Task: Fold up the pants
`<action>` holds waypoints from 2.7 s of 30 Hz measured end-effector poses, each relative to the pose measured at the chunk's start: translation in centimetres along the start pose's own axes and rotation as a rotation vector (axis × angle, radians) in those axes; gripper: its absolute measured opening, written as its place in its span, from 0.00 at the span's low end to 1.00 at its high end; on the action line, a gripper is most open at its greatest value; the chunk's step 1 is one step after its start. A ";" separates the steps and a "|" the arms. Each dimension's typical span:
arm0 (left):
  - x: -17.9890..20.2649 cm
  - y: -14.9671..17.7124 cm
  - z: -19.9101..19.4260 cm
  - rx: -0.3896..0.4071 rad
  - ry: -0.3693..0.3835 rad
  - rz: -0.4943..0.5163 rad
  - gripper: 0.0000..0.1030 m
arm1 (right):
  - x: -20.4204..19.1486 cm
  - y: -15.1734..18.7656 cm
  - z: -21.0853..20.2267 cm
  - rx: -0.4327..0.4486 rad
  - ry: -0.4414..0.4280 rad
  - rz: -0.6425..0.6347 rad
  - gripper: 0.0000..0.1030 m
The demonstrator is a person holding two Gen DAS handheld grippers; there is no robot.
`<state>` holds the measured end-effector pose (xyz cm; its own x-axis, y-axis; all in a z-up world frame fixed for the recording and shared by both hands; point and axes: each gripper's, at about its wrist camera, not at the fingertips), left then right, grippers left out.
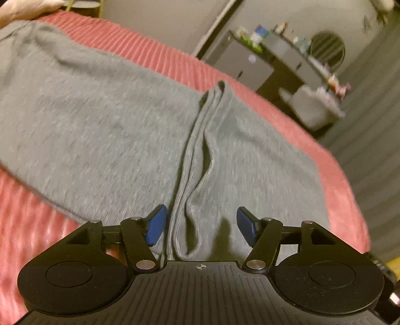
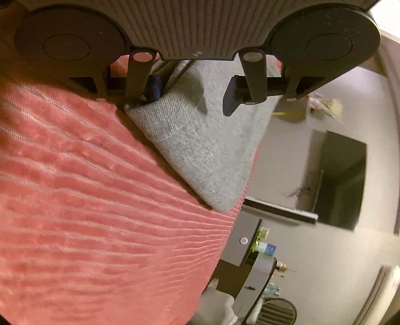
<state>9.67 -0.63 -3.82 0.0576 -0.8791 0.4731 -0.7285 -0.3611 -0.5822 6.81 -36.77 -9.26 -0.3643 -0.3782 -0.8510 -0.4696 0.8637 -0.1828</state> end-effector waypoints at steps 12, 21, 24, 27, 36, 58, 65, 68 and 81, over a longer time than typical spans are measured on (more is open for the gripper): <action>-1.8 0.3 0.1 -0.005 0.174 -0.158 0.75 | -2.0 1.3 0.2 0.049 0.128 -0.178 0.28; -2.0 0.4 1.1 -0.006 0.100 -0.143 0.45 | -2.3 1.2 0.8 0.047 0.130 -0.185 0.28; -1.8 0.5 1.2 -0.007 0.051 -0.111 0.33 | -2.3 1.2 0.7 0.044 0.132 -0.190 0.28; -1.8 0.3 1.0 -0.011 0.040 -0.112 0.33 | -2.7 1.2 0.4 0.026 0.148 -0.206 0.28; 0.8 0.5 -3.8 0.175 -0.106 0.088 0.56 | -4.1 1.9 -5.3 0.097 0.294 -0.287 0.49; 9.4 -4.7 10.6 0.189 -0.112 0.417 0.70 | -12.2 5.2 12.1 0.076 0.224 -1.074 0.34; 8.8 -3.7 11.7 0.299 -0.152 0.577 0.77 | -11.9 2.5 14.3 0.184 0.286 -1.067 0.44; 8.0 -3.6 11.3 0.319 -0.125 0.538 0.72 | -11.2 0.8 13.8 0.204 0.291 -1.010 0.44; 8.9 1.4 4.3 0.315 -0.090 0.570 0.99 | -10.0 6.6 4.8 0.181 0.222 -0.935 0.73</action>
<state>12.11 -10.35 -3.27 -0.2120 -0.9771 -0.0161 -0.4278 0.1076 -0.8975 11.23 -25.69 -4.32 -0.0595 -0.9747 -0.2153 -0.5221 0.2142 -0.8255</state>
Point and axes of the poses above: each gripper's, at about its wrist camera, not at the fingertips, and z roughly the way its jaws point, x to its right, y to its underside, and after that the axes turned 5 degrees about z, right-handed
